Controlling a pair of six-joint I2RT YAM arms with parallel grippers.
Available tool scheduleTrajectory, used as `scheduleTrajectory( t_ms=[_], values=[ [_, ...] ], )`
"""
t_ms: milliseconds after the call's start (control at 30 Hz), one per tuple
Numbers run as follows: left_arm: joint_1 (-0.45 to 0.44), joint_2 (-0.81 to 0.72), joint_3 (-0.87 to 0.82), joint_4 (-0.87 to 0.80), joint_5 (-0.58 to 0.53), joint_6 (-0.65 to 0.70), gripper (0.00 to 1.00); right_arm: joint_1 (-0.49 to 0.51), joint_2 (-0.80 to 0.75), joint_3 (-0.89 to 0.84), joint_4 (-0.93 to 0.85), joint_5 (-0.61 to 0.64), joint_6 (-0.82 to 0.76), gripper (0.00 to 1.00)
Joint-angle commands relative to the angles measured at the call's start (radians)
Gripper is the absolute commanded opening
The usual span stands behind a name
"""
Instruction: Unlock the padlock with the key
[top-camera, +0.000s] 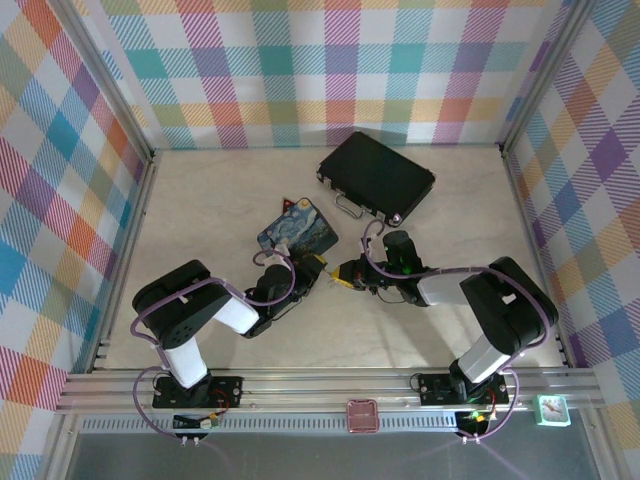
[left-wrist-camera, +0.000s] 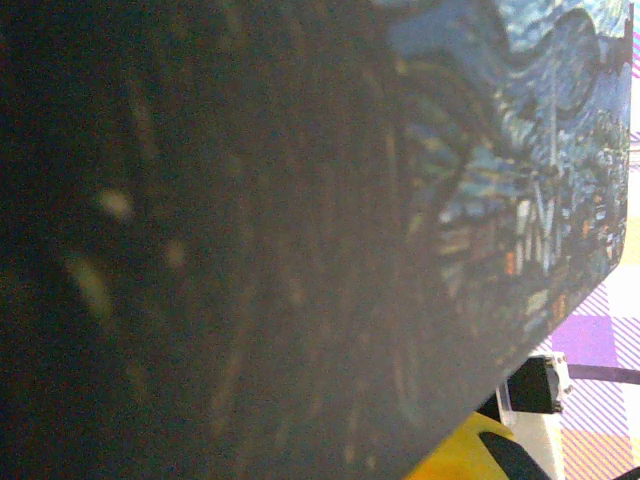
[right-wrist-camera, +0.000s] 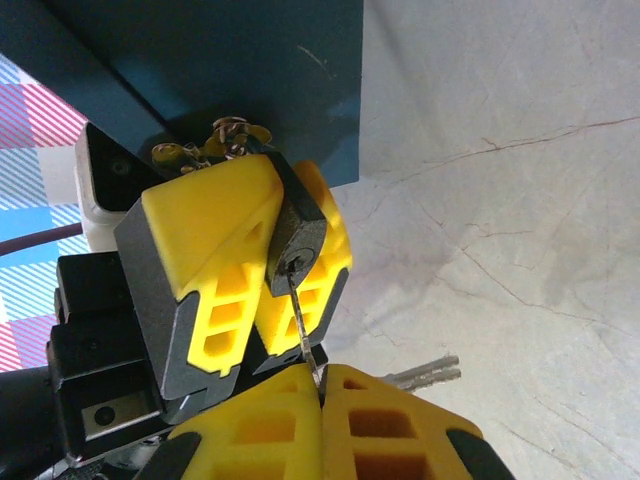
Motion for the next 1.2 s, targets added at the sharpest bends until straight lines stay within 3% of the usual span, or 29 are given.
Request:
scheduleTrajectory(
  t_ms=[0,500,800,1167],
  values=[
    [0.001,0.004,0.011,0.018,0.023,-0.031,0.00,-0.003,0.018,0.022,0.069,0.001,-0.006,0.00],
    [-0.013,0.012,0.017,0.020,0.018,-0.038,0.00,-0.002,0.041,0.042,0.123,-0.001,0.013,0.00],
    [-0.031,0.021,0.014,0.030,0.007,-0.047,0.00,-0.002,0.036,0.018,0.253,0.015,0.047,0.00],
    [-0.032,0.045,0.019,0.088,0.011,-0.075,0.00,0.019,0.183,0.023,0.304,0.015,0.059,0.00]
  ],
)
